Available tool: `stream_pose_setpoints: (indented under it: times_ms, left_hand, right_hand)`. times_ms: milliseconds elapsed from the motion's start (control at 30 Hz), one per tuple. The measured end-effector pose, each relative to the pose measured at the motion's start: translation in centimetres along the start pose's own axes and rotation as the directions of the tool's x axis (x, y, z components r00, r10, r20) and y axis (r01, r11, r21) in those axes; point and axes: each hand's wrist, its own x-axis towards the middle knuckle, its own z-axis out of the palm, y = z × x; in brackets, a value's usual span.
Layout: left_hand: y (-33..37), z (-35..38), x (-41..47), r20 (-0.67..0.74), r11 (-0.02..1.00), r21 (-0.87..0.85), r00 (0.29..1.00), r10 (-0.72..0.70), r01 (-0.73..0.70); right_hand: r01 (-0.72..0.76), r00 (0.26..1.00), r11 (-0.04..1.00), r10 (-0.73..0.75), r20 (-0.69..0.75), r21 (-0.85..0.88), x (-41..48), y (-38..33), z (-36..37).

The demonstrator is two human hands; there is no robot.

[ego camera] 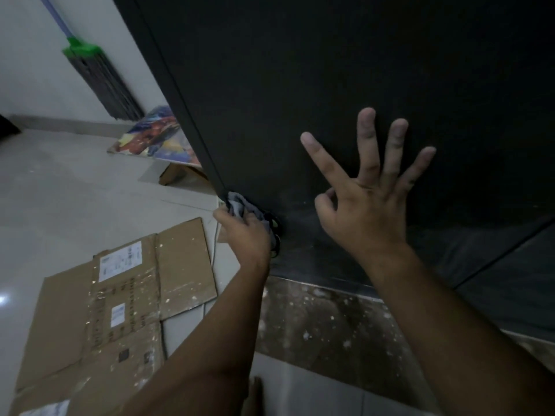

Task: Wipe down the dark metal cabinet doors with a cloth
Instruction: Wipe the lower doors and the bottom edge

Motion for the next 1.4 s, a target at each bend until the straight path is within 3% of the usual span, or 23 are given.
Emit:
stream_pose_setpoints:
  times_ms: [233,333,400,500,567,667,767,1000,1167,1300,1400]
  left_hand:
    - [1.7,2.6,-5.8,0.147,0.992,0.102,0.988,0.055,-0.071]
    - [1.8,4.2,-8.9,0.233,0.980,0.053,0.957,0.175,-0.192]
    - [1.9,5.0,-9.8,0.226,0.977,-0.049,0.951,0.212,-0.206]
    - [1.9,4.8,-9.0,0.107,0.942,-0.093,0.938,0.331,-0.322]
    - [0.3,5.0,-7.6,0.001,0.948,-0.086,0.951,0.308,-0.307]
    - [-1.3,4.7,-5.2,-0.100,0.985,-0.001,0.980,0.169,-0.170]
    - [-0.7,4.3,-5.7,-0.076,0.991,0.049,0.988,0.131,-0.127]
    - [3.0,6.7,-12.1,0.103,0.983,-0.050,0.978,0.180,-0.176]
    - [4.1,8.7,-15.5,0.224,0.927,-0.089,0.899,0.375,-0.365]
    - [4.9,9.5,-17.3,0.364,0.819,-0.094,0.746,0.557,-0.566]
    - [5.3,9.8,-16.8,0.303,0.826,-0.105,0.773,0.557,-0.554]
  right_hand:
    - [0.002,0.993,0.999,0.004,-0.118,0.049,-0.2,0.4,0.4]
    - [-0.008,0.993,0.996,0.018,-0.113,0.090,-0.2,0.3,-0.1]
    - [-0.009,0.997,0.993,0.018,-0.076,0.118,-0.3,0.4,-0.4]
    - [0.002,0.998,0.992,0.006,-0.056,0.130,-0.7,1.0,-1.1]
    - [0.037,0.997,0.992,-0.029,-0.070,0.124,-1.0,2.0,-1.5]
    - [0.108,0.991,0.984,-0.095,-0.094,0.144,-1.2,3.9,-2.0]
    - [0.143,0.982,0.981,-0.125,-0.142,0.129,-1.6,6.0,-2.7]
    - [0.152,0.982,0.988,-0.148,-0.119,0.023,-2.6,11.0,-4.1]
    - [0.083,0.978,0.990,-0.102,-0.183,-0.111,-3.3,14.2,-4.9]
    - [0.038,0.970,0.983,-0.079,-0.231,-0.177,-3.7,16.8,-5.9]
    - [-0.049,0.971,0.989,0.014,-0.240,-0.138,-3.6,18.1,-7.1]
